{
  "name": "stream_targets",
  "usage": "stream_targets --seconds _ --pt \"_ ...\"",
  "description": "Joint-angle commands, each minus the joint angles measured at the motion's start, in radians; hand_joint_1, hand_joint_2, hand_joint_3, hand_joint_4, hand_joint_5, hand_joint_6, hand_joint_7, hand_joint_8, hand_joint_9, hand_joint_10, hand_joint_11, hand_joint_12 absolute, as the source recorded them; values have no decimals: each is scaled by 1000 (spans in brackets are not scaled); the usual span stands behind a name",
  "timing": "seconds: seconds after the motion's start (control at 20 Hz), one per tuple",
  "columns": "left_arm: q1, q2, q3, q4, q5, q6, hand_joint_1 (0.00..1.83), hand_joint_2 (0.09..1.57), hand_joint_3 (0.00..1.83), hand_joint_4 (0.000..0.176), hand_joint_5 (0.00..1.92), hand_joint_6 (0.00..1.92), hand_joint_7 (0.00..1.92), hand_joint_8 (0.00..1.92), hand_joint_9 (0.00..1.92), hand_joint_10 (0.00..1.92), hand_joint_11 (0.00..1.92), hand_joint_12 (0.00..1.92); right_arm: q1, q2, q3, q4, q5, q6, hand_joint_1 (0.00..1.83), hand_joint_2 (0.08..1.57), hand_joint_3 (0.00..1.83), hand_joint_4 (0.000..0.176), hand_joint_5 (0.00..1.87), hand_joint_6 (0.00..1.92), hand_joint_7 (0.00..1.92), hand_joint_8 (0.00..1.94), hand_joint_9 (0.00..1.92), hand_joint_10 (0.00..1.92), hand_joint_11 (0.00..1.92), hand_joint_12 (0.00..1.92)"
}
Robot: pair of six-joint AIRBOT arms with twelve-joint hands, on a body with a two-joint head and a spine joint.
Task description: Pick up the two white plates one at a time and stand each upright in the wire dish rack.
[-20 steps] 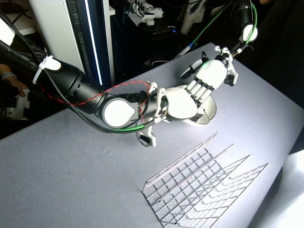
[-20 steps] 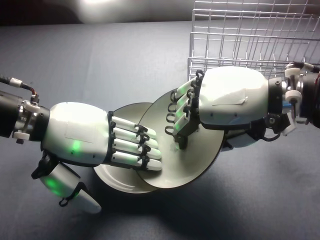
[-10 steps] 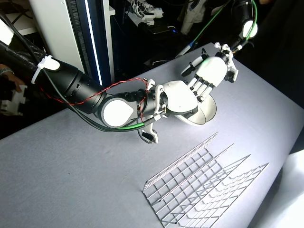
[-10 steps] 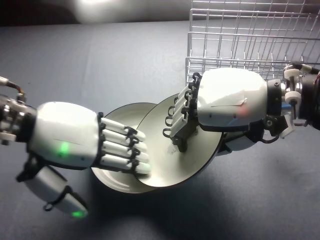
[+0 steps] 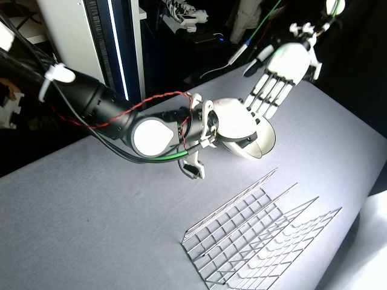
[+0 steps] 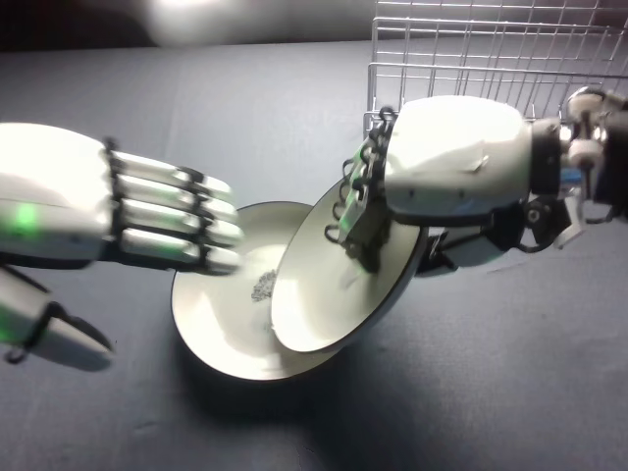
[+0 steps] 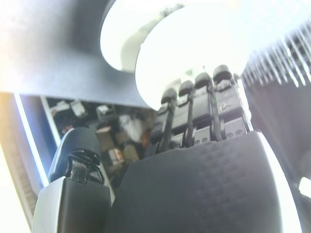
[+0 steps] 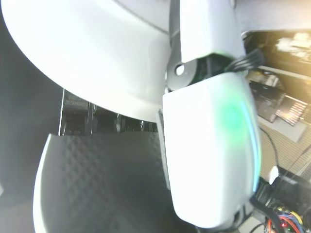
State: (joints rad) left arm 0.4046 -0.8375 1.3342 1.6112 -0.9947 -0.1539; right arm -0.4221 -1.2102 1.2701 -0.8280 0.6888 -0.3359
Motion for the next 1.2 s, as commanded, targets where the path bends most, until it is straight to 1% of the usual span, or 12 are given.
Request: stream_targets --seconds 0.0,0.15,0.45,0.5,0.6,0.7,0.75,0.8,0.95,1.0,1.05,1.15 --pt "-10 24 -6 -73 -35 -14 0 1272 7 0 28 3 2 1 0 0 12 7 17 11 -15 44 65 3 1396 1048 0 0 1015 881 1148 644 1101 924 957 1012" --pt "-25 71 -17 -74 -34 -58 0 1281 9 0 39 9 3 1 0 0 14 7 50 51 -72 67 47 3 1402 1022 0 0 1067 833 1242 462 1161 802 1011 925" --pt "-44 140 -32 -100 -35 -74 0 1269 0 0 29 7 0 0 0 0 2 2 93 101 -141 96 23 3 1397 1039 0 0 1037 886 1173 580 1114 883 1000 936" --pt "-44 143 -29 -103 -35 -76 0 1268 0 0 62 18 26 9 18 7 27 13 101 106 -147 98 22 4 1470 1094 3 0 886 1025 1042 750 1021 920 781 1436" --pt "-47 136 -8 -104 -43 -78 0 1271 3 0 74 1 46 0 28 1 26 36 121 121 -164 125 20 11 1401 1039 3 0 1010 897 1182 588 1119 873 947 1011" --pt "-54 115 30 -104 -52 -90 0 1287 9 0 79 9 58 9 33 9 27 44 144 132 -172 137 12 20 1400 1030 1 0 1038 854 1197 549 1149 842 989 950" --pt "-57 105 50 -104 -50 -94 0 1283 1 0 109 10 92 8 69 2 5 180 155 136 -175 149 6 23 1470 1095 0 0 890 1005 1038 759 1033 912 770 1448" --pt "-60 94 72 -105 -47 -107 0 1282 0 0 102 3 84 2 54 1 0 161 166 139 -180 169 -4 25 1410 1064 0 0 941 976 1128 672 1092 914 878 1157" --pt "-69 75 103 -109 -51 -113 0 1282 0 0 105 2 89 2 58 2 0 174 196 151 -198 231 -39 32 1400 1036 0 0 1009 890 1202 548 1149 835 983 944" --pt "-72 74 103 -110 -53 -114 0 1275 0 0 71 1 48 2 28 1 0 106 204 154 -203 255 -50 33 1485 1111 0 0 832 1058 984 859 1006 912 756 1535" --pt "-85 71 102 -108 -57 -123 0 1270 0 0 63 0 40 3 22 0 0 91 218 158 -210 283 -71 33 1413 1068 0 0 946 956 1092 768 1087 891 894 1172" --pt "-134 71 99 -72 -59 -148 0 1271 0 0 83 0 54 0 39 1 0 145 235 159 -215 328 -94 35 1486 1115 1 0 836 1006 976 904 982 955 741 1558"
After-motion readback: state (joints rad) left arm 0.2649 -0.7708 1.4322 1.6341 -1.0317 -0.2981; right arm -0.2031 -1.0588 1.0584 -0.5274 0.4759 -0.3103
